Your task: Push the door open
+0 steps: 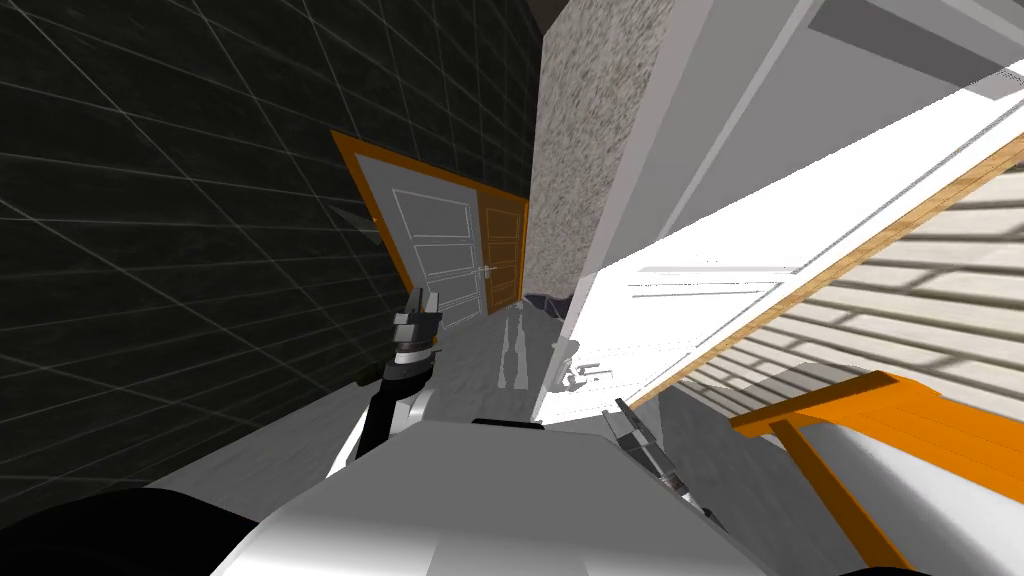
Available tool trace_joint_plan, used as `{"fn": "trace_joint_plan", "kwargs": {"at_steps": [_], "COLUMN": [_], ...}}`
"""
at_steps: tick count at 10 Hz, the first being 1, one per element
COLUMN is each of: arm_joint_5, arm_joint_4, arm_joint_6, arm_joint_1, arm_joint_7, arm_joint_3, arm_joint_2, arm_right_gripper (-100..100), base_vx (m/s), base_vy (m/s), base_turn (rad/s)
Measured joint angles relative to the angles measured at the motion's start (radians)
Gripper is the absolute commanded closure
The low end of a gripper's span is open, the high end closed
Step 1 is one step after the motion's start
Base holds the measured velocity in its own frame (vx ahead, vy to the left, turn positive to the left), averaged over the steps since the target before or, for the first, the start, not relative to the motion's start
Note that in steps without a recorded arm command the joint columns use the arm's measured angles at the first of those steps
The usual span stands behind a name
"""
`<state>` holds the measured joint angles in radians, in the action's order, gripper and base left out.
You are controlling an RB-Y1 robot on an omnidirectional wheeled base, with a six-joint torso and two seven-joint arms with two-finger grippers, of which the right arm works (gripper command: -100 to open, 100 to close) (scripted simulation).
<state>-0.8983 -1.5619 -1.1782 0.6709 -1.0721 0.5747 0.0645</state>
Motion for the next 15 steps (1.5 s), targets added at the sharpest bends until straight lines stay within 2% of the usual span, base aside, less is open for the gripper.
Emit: {"fn": "trace_joint_plan", "kwargs": {"at_steps": [2, 3, 8, 9, 10, 11, 13, 14, 15], "arm_joint_5": [0.001, 0.001, 0.001, 0.001, 0.008, 0.018, 0.033, 0.034, 0.035], "arm_joint_4": [0.000, 0.000, 0.000, 0.000, -0.009, -0.012, -0.028, -0.028, -0.027], "arm_joint_6": [0.017, 0.019, 0.017, 0.017, 0.023, 0.031, 0.050, 0.051, 0.058], "arm_joint_1": [-0.007, -0.008, -0.007, -0.007, 0.003, 0.014, 0.035, 0.035, 0.032], "arm_joint_7": [0.000, 0.000, 0.000, 0.000, 0.003, 0.012, 0.026, 0.027, 0.026], "arm_joint_3": [-0.001, -0.002, -0.001, -0.001, 0.001, 0.004, 0.007, 0.007, 0.007], "arm_joint_2": [-0.005, -0.005, -0.005, -0.005, -0.003, -0.010, -0.050, -0.052, -0.037], "arm_right_gripper": [-100, 100, 100, -100, -100, -100, -100, -100, -100], "base_vx": [0.174, -0.013, -0.023, 0.047, 0.080, 0.091, 0.035, 0.143, 0.190], "base_vy": [0.041, -0.001, -0.006, 0.041, 0.102, 0.144, 0.102, 0.033, 0.029], "base_turn": [0.037, -0.013, -0.001, -0.231, -0.348, -0.204, -0.078, 0.069, 0.048]}}
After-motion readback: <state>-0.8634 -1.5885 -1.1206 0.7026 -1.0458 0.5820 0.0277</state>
